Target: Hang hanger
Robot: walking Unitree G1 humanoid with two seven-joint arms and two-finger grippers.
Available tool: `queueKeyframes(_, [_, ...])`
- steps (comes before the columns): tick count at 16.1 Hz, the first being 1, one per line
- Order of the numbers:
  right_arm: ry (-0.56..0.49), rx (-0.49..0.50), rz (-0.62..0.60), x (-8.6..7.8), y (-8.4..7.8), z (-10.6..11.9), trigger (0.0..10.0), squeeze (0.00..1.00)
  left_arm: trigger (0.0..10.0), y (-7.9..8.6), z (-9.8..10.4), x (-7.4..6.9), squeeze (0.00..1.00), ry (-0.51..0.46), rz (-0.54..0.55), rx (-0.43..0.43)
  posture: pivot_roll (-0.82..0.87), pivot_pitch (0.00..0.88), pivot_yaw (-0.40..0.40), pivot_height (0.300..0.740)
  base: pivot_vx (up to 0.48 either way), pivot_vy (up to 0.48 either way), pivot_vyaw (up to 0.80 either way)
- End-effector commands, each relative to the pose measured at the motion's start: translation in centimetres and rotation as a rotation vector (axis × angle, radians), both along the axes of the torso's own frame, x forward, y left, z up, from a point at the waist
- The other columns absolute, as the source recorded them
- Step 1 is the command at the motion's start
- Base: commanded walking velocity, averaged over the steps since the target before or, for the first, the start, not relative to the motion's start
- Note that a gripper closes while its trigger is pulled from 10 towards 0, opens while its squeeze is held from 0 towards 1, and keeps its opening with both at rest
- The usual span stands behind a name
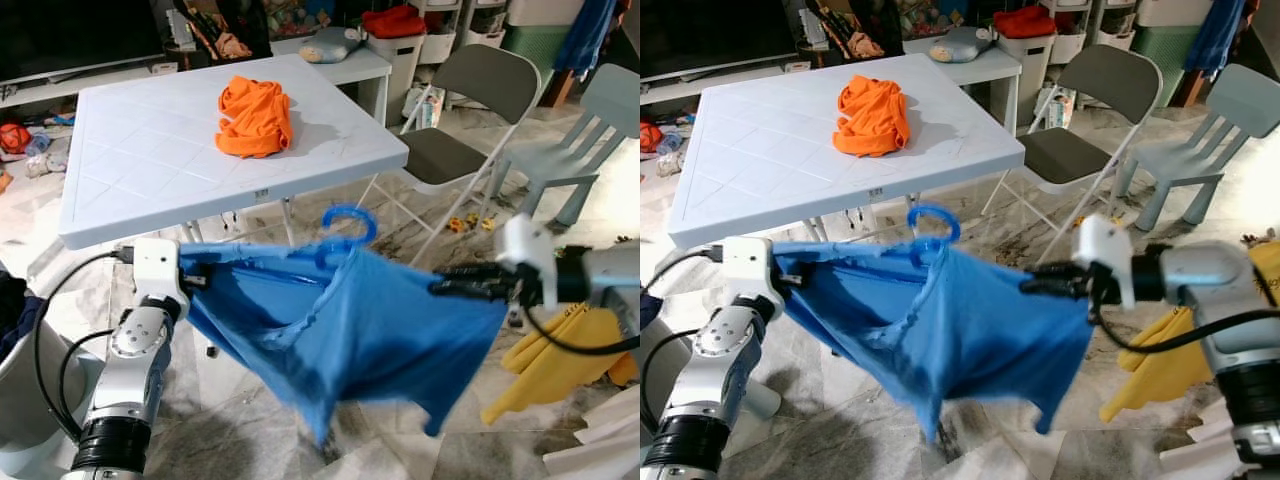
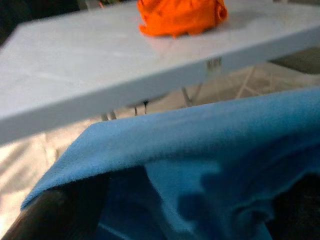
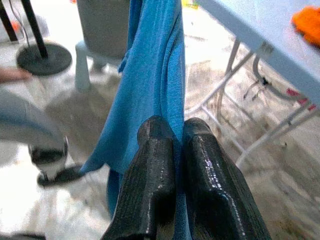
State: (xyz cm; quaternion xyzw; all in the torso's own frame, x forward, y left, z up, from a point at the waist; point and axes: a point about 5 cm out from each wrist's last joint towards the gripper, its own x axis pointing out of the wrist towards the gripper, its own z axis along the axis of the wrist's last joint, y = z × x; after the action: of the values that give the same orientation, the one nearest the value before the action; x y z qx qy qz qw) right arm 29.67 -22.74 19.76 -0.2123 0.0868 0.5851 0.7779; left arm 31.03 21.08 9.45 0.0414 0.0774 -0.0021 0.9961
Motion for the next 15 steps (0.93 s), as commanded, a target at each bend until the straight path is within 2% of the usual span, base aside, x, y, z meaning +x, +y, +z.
queueKeyframes(1, [-0.049,0.043,0.015,-0.1,-0.6,2.2,10.0,0.00,10.0,1.3,-0.5,-0.2,0.00,0.044,0.040,-0.008,-0.09,0.000,0.052,0.740,0.000,0.000,0.00])
queueKeyframes(2, [-0.037,0.083,0.047,-0.5,-0.4,2.9,10.0,0.00,10.0,1.0,-0.8,-0.3,0.00,0.058,0.021,-0.033,-0.09,0.000,0.056,0.740,0.000,0.000,0.00])
queueKeyframes(4, [-0.047,0.068,0.129,-1.4,-0.6,4.4,10.0,0.00,10.0,0.8,-1.1,-0.5,0.00,0.092,-0.003,-0.081,-0.09,0.000,0.057,0.740,0.000,0.000,0.00])
queueKeyframes(7, [-0.073,0.086,0.172,-1.8,-0.7,6.3,10.0,0.00,10.0,0.5,-1.6,-0.7,0.00,0.126,-0.034,-0.109,-0.10,0.000,0.058,0.740,0.000,0.000,0.00])
queueKeyframes(9, [-0.102,0.171,0.140,-1.4,-0.5,7.4,10.0,0.00,10.0,-0.2,-1.8,-0.8,0.00,0.132,-0.065,-0.114,-0.11,0.000,0.060,0.740,0.000,0.000,0.00])
queueKeyframes(10, [-0.130,0.257,0.071,-0.4,-0.1,7.8,10.0,0.00,10.0,-1.6,-1.9,-0.9,0.00,0.126,-0.132,-0.075,-0.11,0.000,0.058,0.740,0.000,0.000,0.00])
queueKeyframes(12, [-0.132,0.320,0.024,0.4,1.1,7.2,10.0,0.00,10.0,-3.0,-1.9,-1.1,0.00,0.111,-0.209,-0.037,-0.10,0.000,0.054,0.740,0.000,0.000,0.00])
queueKeyframes(13, [-0.126,0.366,-0.010,0.9,2.1,6.5,10.0,0.00,10.0,-4.3,-1.7,-1.6,0.00,0.083,-0.294,-0.032,-0.09,0.000,0.050,0.740,0.000,0.000,0.00])
queueKeyframes(14, [-0.121,0.376,-0.019,1.0,2.4,6.3,10.0,0.00,10.0,-4.7,-1.5,-1.8,0.00,0.069,-0.320,-0.044,-0.09,0.000,0.049,0.740,0.000,0.000,0.00])
queueKeyframes(15, [-0.093,0.391,-0.086,1.8,3.3,5.5,10.0,0.00,10.0,-5.7,-1.2,-2.2,1.00,0.045,-0.382,-0.018,-0.08,0.000,0.046,0.740,0.000,0.000,0.00])
